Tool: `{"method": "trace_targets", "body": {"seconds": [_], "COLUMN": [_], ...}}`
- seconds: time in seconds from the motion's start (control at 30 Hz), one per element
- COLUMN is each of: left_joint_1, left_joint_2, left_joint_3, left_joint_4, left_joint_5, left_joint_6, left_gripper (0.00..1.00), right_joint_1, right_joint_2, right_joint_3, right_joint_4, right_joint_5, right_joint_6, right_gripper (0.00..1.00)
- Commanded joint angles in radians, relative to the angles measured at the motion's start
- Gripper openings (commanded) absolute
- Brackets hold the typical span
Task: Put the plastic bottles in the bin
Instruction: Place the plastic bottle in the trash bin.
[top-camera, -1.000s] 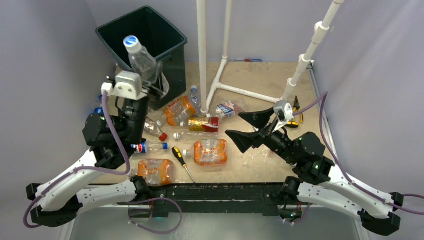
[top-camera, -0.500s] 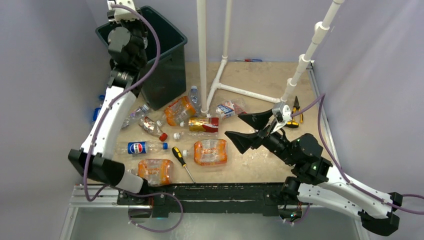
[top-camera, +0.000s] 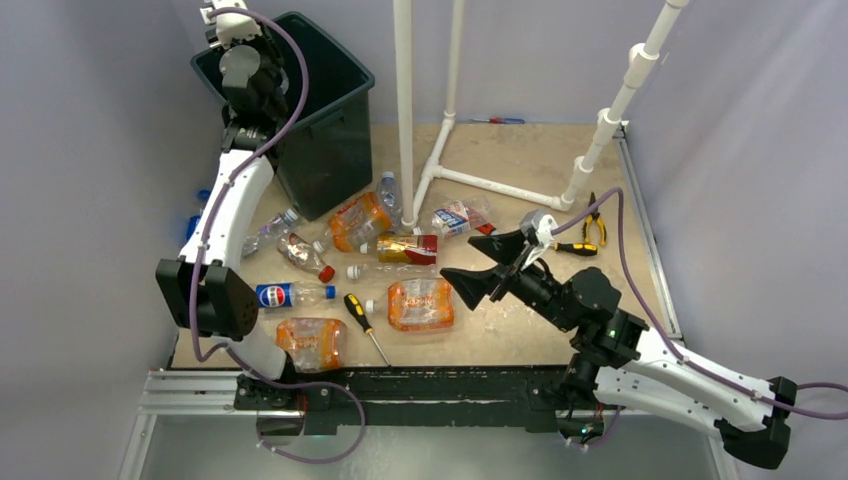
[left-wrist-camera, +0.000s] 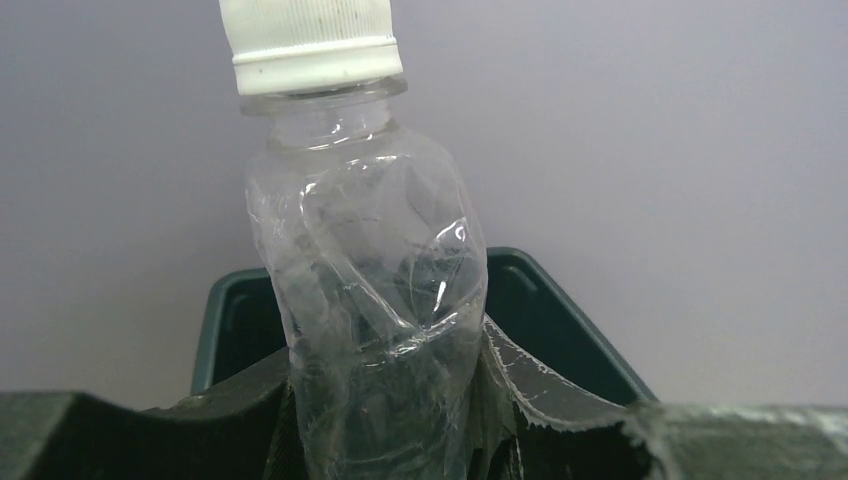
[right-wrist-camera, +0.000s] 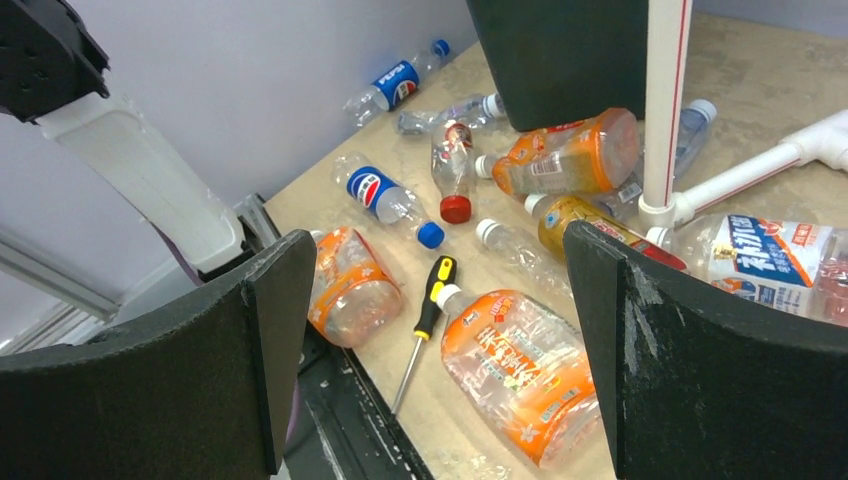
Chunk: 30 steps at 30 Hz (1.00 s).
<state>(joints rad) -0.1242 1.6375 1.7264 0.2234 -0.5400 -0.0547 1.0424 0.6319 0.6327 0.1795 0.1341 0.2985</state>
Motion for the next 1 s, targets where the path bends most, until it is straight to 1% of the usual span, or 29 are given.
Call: {"method": "trace_targets", "body": {"seconds": [0.0, 0.2, 0.3, 0.37, 0.43, 0.5, 0.53, 0.63, 0.83, 0.93, 0.97], "left_joint_1": [0.020, 0.033, 0.034, 0.035, 0.038, 0.038, 0.038, 0.038, 0.037, 0.035, 0.034], "left_joint_2": [0.068, 0.120, 0.156, 0.165, 0.159, 0.150, 0.147, 0.136, 0.094, 0.050, 0.029], "left_joint_3": [0.022, 0.013, 0.026, 0.030, 0.022, 0.014, 0.015, 0.013, 0.013, 0.025, 0.028], "left_joint_4": [0.046, 0.025, -0.023, -0.049, -0.056, -0.058, -0.059, -0.064, -0.078, -0.104, -0.115], "left_joint_5": [-0.017, -0.005, 0.007, 0.008, 0.023, 0.043, 0.055, 0.067, 0.078, 0.079, 0.071], "left_joint_6": [-0.040, -0.092, -0.115, -0.124, -0.129, -0.130, -0.128, -0.127, -0.146, -0.183, -0.207], "left_gripper": [0.22, 0.24, 0.28, 0.34, 0.46, 0.59, 0.63, 0.72, 0.84, 0.87, 0.92], "right_joint_1": [0.002, 0.003, 0.002, 0.002, 0.002, 0.002, 0.003, 0.002, 0.002, 0.002, 0.002], "right_joint_2": [-0.038, -0.054, -0.060, -0.066, -0.072, -0.075, -0.076, -0.086, -0.104, -0.110, -0.108], "right_joint_3": [0.000, -0.005, -0.007, -0.014, -0.016, -0.011, -0.006, 0.010, 0.036, 0.043, 0.045], "right_joint_4": [0.020, -0.012, -0.007, 0.000, 0.001, -0.009, -0.016, -0.029, -0.057, -0.072, -0.076], "right_joint_5": [0.062, 0.110, 0.120, 0.124, 0.125, 0.132, 0.136, 0.153, 0.172, 0.179, 0.182], "right_joint_6": [-0.001, -0.012, -0.016, -0.016, -0.018, -0.027, -0.033, -0.048, -0.059, -0.058, -0.052], "right_gripper": [0.94, 0.94, 0.94, 0.95, 0.95, 0.95, 0.95, 0.95, 0.96, 0.96, 0.97]}}
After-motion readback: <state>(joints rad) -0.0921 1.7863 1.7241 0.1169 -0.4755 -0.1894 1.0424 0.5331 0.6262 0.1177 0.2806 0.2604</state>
